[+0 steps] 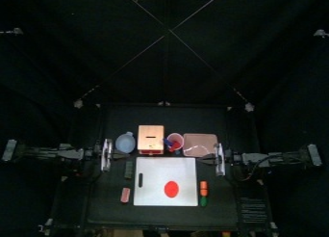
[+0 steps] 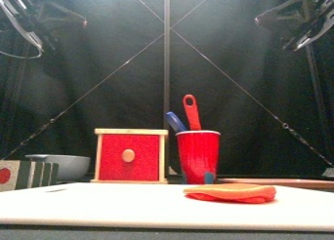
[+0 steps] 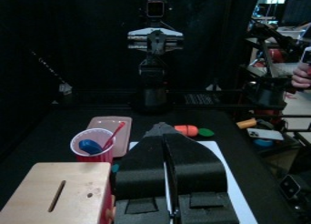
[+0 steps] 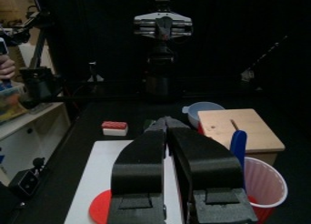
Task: Get the cutter from the drawer then cut the dough then place the extra dough in the bowl
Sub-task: Open the drawer
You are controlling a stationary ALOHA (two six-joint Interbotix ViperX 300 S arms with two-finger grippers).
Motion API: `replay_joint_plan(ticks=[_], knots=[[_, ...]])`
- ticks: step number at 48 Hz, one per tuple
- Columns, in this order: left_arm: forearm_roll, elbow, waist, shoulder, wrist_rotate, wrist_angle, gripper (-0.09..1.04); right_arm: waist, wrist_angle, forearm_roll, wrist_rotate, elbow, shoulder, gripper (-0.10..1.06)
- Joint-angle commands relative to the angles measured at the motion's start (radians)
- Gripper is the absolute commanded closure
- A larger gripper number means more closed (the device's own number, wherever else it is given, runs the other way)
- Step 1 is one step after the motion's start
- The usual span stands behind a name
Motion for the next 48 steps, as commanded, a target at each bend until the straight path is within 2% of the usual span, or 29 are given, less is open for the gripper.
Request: replay_joint_plan(ticks=[1, 6, 14, 22, 27, 33, 36, 40, 48], knots=[[-0.048, -0.012, -0.009, 0.054, -0.008, -0.084, 1.03, -0.023, -0.015, 0.005, 0.006, -0.020, 0.023, 0.98], [-0.115, -0.011, -0.015, 0.097, -0.008, -0.144, 0.96, -0.081, -0.015, 0.020, 0.015, -0.080, 0.064, 0.94], [-0.281, -0.018, -0.087, 0.216, -0.008, -0.173, 0.79, -0.183, 0.021, 0.060, 0.018, -0.253, 0.239, 0.93], [-0.456, -0.040, -0.140, 0.305, -0.009, -0.179, 0.46, -0.239, 0.150, 0.069, 0.017, -0.453, 0.423, 0.93], [-0.618, -0.046, -0.152, 0.350, -0.009, -0.181, 0.21, -0.267, 0.287, 0.052, 0.008, -0.606, 0.549, 0.93], [-0.808, -0.049, -0.158, 0.383, -0.034, -0.181, -0.03, -0.288, 0.419, 0.048, 0.011, -0.752, 0.686, 0.93], [-0.914, -0.051, -0.158, 0.400, -0.067, -0.181, -0.08, -0.298, 0.474, 0.051, 0.011, -0.813, 0.752, 0.93], [-1.040, -0.051, -0.158, 0.442, -0.104, -0.181, -0.08, -0.314, 0.558, 0.051, 0.011, -0.900, 0.841, 0.93], [-1.172, -0.081, -0.160, 0.543, -0.140, -0.196, -0.08, -0.370, 0.716, 0.046, -0.005, -1.057, 0.999, 0.93]])
